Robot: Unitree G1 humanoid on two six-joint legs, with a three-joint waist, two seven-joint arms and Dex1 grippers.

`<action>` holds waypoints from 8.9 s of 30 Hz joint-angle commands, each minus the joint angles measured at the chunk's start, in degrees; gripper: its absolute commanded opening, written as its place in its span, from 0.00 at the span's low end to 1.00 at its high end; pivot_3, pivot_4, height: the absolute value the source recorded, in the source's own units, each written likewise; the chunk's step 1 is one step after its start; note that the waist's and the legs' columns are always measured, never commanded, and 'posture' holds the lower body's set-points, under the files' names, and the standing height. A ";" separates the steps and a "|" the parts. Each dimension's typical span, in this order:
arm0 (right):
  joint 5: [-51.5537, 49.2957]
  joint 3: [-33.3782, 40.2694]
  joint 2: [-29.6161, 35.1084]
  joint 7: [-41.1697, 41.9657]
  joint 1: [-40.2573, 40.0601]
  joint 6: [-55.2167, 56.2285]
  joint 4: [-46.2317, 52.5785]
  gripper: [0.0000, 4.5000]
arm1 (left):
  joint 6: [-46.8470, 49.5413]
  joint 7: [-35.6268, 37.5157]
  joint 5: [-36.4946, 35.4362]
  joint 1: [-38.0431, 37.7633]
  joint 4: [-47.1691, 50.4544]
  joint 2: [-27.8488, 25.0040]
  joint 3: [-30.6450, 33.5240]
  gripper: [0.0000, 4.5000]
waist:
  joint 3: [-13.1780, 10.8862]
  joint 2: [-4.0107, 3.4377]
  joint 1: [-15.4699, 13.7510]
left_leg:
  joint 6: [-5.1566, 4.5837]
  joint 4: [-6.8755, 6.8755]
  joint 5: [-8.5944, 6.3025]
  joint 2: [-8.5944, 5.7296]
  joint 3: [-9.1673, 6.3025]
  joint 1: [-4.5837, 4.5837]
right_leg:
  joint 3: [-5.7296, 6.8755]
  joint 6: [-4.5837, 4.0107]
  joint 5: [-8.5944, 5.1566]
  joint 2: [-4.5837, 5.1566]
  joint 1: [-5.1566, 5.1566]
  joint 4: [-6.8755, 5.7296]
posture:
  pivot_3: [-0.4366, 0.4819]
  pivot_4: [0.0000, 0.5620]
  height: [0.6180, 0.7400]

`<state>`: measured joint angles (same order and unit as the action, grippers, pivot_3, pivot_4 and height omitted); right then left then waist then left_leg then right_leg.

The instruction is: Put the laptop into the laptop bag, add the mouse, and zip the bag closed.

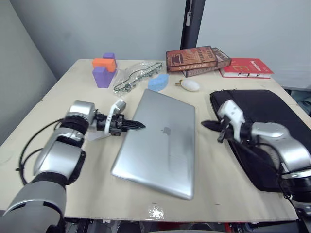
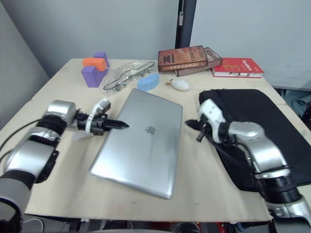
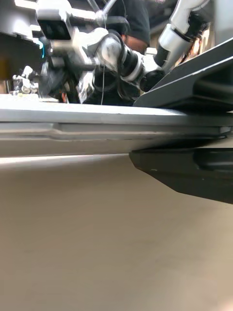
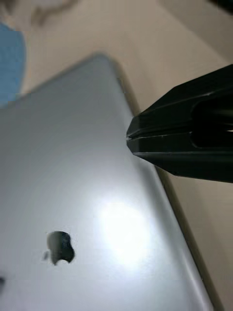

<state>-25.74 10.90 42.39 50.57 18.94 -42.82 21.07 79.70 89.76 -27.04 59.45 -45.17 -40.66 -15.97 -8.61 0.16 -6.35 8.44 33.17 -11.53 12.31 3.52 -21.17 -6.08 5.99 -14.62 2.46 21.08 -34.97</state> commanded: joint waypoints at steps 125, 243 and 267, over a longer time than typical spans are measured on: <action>3.98 15.97 -1.29 -27.36 4.99 -27.87 4.57 0.01 | 12.80 -39.98 -38.06 -7.70 8.58 11.05 29.46 0.06 | -0.07 -0.20 -2.99 | 0.09 1.66 0.29 -0.10 -1.45 -0.85 | 1.35 -0.06 -0.04 0.21 -0.02 -1.14 | 0.48 0.27 1.00; -50.68 32.49 -46.89 -85.33 22.31 -45.84 6.03 0.01 | -28.05 -59.19 -13.12 2.80 -7.73 55.31 30.16 0.06 | 0.06 -1.42 -3.53 | 0.05 1.21 0.44 -0.25 -1.39 -1.06 | 1.36 0.05 0.01 0.42 0.29 -1.12 | 0.48 0.27 1.00; -83.92 5.24 -21.35 -103.69 10.47 -7.57 1.55 0.01 | -27.23 -59.38 -14.38 3.12 -6.36 56.94 28.71 0.06 | 0.05 -1.41 -4.70 | 0.01 1.26 0.46 -0.30 -1.39 -1.19 | 1.35 0.10 0.04 0.45 0.30 -1.09 | 0.48 0.27 1.00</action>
<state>-106.32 17.63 20.86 -52.92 28.62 -54.50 20.67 53.74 28.90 -42.15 60.87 -55.00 7.74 14.57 -8.56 -1.25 -11.04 8.45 34.44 -11.08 12.01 2.12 -22.38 -4.74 6.09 -14.58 2.91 21.38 -36.07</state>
